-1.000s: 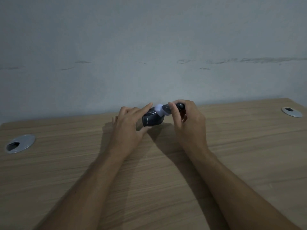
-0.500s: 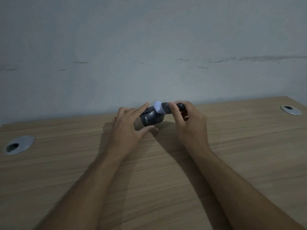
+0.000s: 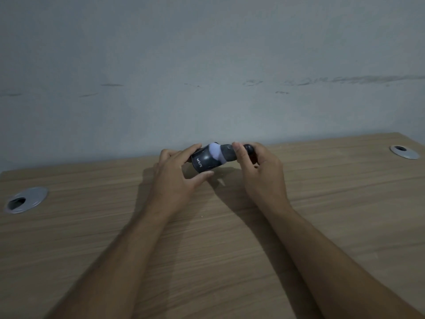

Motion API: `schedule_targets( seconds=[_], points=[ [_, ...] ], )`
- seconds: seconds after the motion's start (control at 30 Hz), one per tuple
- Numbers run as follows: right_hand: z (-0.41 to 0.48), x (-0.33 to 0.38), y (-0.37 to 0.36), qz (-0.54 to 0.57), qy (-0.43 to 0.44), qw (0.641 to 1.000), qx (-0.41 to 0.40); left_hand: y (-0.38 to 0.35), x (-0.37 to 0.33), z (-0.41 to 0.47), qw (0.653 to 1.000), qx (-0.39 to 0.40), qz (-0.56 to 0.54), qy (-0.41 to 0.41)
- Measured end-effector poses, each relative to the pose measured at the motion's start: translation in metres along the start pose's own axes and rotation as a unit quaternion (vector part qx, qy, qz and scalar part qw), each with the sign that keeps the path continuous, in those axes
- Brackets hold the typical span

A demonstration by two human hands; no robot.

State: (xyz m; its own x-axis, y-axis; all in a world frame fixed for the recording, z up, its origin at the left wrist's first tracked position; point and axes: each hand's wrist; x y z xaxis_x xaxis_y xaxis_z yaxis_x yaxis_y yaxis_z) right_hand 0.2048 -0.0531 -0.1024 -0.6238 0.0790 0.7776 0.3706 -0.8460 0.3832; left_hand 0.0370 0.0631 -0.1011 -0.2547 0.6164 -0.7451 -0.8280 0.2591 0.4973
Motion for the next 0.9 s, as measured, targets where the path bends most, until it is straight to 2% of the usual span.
schedule_targets(
  seconds=[0.13,0.27,0.43,0.6,0.73,0.9],
  points=[
    [-0.002,0.005,-0.003,-0.011,0.049,0.999,0.02,-0.001,0.002,0.0,1.0,-0.006,0.005,0.01],
    [0.006,-0.011,0.001,-0.016,-0.011,0.999,-0.027,-0.001,-0.001,-0.001,1.0,0.005,-0.012,-0.006],
    [0.005,-0.013,0.001,0.026,-0.048,0.998,-0.013,-0.002,0.002,0.0,1.0,0.004,-0.005,-0.013],
    [-0.001,-0.005,-0.002,0.036,-0.002,0.999,0.007,-0.002,0.002,0.002,1.0,-0.013,0.009,-0.007],
    [-0.003,0.0,-0.002,0.017,0.043,0.999,-0.011,-0.003,0.0,0.001,1.0,-0.006,0.006,-0.022],
    [-0.008,0.009,-0.008,0.001,0.14,0.99,0.0,-0.004,0.003,0.002,0.999,0.015,0.039,-0.027]
  ],
)
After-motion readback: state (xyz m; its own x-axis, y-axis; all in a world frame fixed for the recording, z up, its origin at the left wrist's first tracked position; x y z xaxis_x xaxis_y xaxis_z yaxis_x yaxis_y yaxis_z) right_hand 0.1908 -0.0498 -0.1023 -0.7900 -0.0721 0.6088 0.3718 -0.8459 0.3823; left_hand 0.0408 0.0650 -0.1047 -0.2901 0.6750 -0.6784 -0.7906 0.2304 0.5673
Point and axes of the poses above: each hand's wrist, its own z-axis towards the middle knuckle, its own y-axis out of the back of the hand, x = y × z, and after that the axes turned 6 degrees about -z, right-handed
